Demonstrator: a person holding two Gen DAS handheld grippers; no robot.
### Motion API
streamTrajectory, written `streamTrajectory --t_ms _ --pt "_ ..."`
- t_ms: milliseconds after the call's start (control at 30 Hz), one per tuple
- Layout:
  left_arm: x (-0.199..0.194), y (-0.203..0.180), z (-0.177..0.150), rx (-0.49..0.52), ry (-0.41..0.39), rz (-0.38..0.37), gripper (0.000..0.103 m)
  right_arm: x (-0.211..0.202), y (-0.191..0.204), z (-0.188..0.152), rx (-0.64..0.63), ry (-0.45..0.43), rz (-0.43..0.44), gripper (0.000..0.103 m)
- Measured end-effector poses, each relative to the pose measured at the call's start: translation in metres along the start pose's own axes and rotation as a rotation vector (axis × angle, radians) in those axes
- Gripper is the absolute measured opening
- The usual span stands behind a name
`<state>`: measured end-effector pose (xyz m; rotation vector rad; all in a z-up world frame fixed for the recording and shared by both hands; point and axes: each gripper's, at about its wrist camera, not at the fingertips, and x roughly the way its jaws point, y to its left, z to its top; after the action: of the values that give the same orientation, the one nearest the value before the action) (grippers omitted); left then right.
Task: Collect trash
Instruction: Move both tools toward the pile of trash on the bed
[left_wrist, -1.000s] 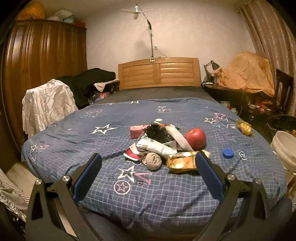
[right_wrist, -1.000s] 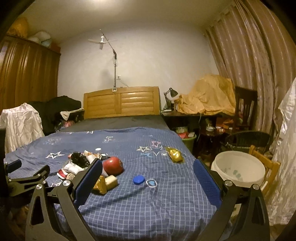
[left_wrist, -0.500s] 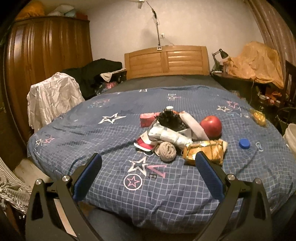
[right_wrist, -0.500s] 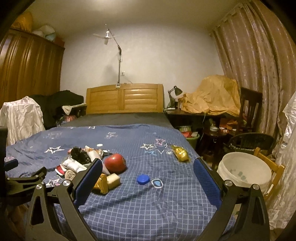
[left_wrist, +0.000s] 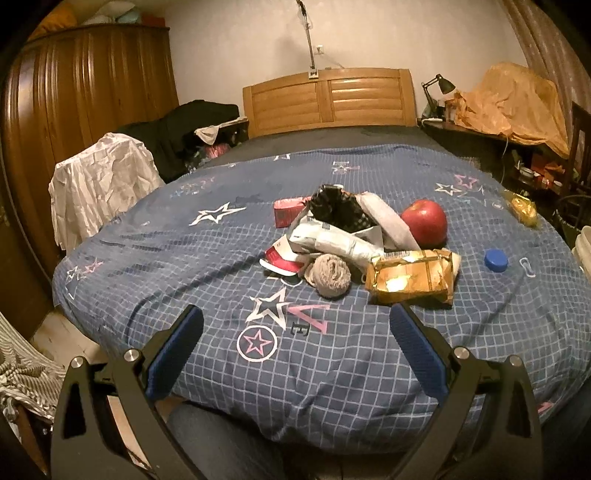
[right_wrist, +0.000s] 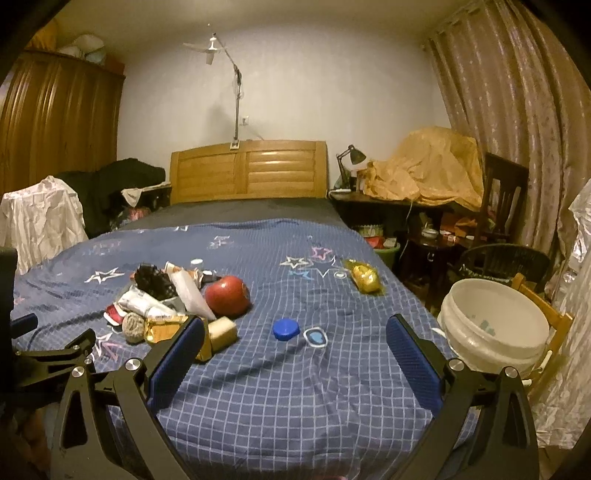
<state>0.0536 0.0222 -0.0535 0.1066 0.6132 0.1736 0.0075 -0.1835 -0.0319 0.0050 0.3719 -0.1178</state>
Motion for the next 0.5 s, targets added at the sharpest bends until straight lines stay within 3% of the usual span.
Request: streamTrajectory --t_ms 500 --pt "0.01 -0.002 -0.005 -0.003 0.039 0.0 0.097 0.016 0.004 -0.007 -0.006 0.056 -0.001 0.098"
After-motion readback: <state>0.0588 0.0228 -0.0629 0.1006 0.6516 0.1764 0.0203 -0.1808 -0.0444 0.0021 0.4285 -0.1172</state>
